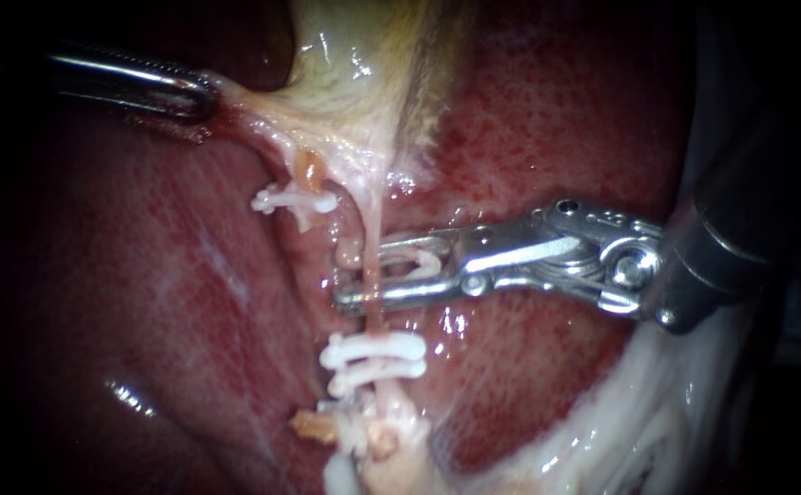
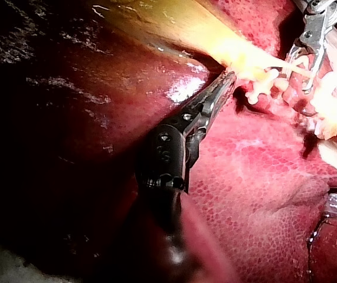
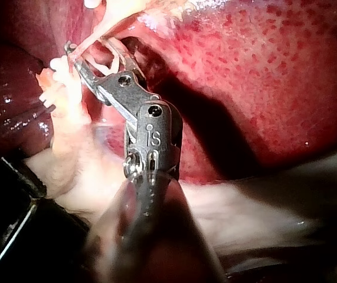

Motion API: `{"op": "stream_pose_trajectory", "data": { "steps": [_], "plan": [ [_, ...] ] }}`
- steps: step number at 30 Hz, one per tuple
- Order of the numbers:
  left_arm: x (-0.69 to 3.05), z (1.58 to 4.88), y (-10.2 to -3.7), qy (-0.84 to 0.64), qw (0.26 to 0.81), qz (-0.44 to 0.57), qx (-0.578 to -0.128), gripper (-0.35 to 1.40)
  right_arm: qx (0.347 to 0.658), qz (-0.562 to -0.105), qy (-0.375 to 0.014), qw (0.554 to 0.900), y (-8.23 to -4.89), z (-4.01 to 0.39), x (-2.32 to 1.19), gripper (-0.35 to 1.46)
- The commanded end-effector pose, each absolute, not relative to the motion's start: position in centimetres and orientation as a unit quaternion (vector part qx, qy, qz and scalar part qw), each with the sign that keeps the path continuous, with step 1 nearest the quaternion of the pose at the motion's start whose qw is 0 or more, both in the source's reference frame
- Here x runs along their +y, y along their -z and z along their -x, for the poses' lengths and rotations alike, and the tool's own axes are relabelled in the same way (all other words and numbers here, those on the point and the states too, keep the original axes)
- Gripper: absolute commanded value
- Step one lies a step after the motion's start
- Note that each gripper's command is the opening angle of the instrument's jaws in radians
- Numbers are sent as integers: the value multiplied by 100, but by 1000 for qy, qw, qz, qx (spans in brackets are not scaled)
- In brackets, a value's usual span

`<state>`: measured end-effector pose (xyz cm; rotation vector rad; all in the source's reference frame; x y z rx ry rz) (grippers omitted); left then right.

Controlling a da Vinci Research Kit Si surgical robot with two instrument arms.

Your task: Clipping third clip right tube

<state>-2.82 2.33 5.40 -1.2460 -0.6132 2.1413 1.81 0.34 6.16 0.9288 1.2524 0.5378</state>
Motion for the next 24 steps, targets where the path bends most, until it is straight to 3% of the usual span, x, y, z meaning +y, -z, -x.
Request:
{"op": "stream_pose_trajectory", "data": {
  "steps": [1,8,15,24],
  "plan": [
    [233,282,-540,-803,291,467,-230,-35,558,-413,-240,679,-616,-181,34,26],
    [233,282,-540,-803,291,467,-230,-35,554,-411,-237,684,-634,-179,33,20],
    [234,282,-541,-803,291,467,-230,-35,529,-389,-220,722,-671,-175,26,34],
    [233,281,-541,-803,290,467,-230,-35,533,-362,-206,736,-655,-135,34,39]
  ]
}}
